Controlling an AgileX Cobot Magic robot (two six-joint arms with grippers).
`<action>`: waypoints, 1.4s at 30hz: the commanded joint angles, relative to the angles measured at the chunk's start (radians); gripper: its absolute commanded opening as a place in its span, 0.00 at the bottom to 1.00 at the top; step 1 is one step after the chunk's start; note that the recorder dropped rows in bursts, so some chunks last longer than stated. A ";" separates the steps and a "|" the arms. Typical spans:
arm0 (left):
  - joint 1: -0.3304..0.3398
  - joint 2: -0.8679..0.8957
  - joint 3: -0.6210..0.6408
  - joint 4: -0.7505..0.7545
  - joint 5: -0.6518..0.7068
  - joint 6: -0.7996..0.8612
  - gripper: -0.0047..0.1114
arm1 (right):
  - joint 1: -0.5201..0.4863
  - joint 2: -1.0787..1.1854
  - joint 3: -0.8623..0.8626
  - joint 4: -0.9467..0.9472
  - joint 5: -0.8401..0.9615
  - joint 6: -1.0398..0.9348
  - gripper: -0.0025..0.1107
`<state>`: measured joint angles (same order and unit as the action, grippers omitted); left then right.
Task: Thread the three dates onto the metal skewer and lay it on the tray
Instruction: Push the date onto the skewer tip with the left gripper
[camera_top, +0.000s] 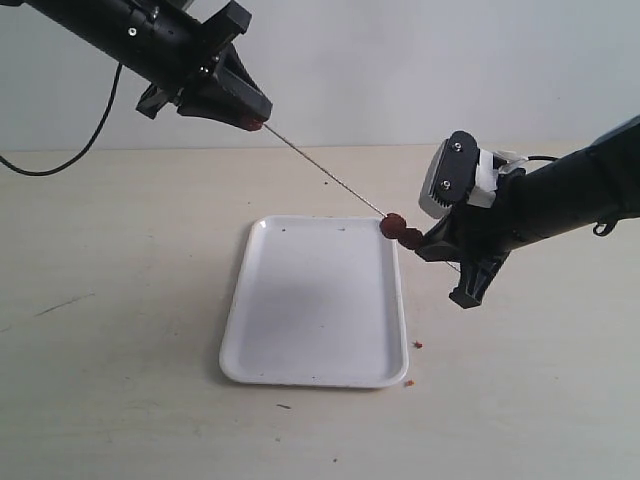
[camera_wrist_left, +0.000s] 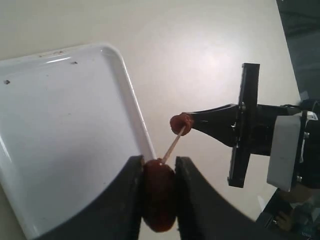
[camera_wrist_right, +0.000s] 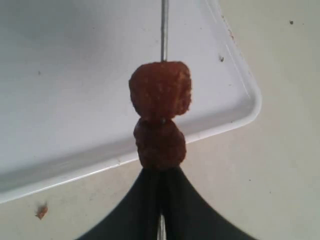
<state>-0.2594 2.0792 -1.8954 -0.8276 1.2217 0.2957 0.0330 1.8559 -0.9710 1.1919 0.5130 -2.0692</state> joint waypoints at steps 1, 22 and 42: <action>-0.009 -0.010 0.000 -0.014 -0.001 0.012 0.23 | 0.003 -0.007 0.004 0.006 0.013 0.004 0.02; -0.013 -0.009 0.000 0.010 -0.001 0.016 0.23 | 0.003 -0.036 -0.005 0.067 0.089 -0.036 0.02; -0.066 -0.008 0.000 -0.095 -0.001 0.048 0.22 | 0.003 -0.057 -0.003 0.082 0.063 -0.036 0.02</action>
<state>-0.2933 2.0752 -1.8954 -0.9004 1.2111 0.3391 0.0330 1.8155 -0.9710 1.2445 0.5491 -2.0944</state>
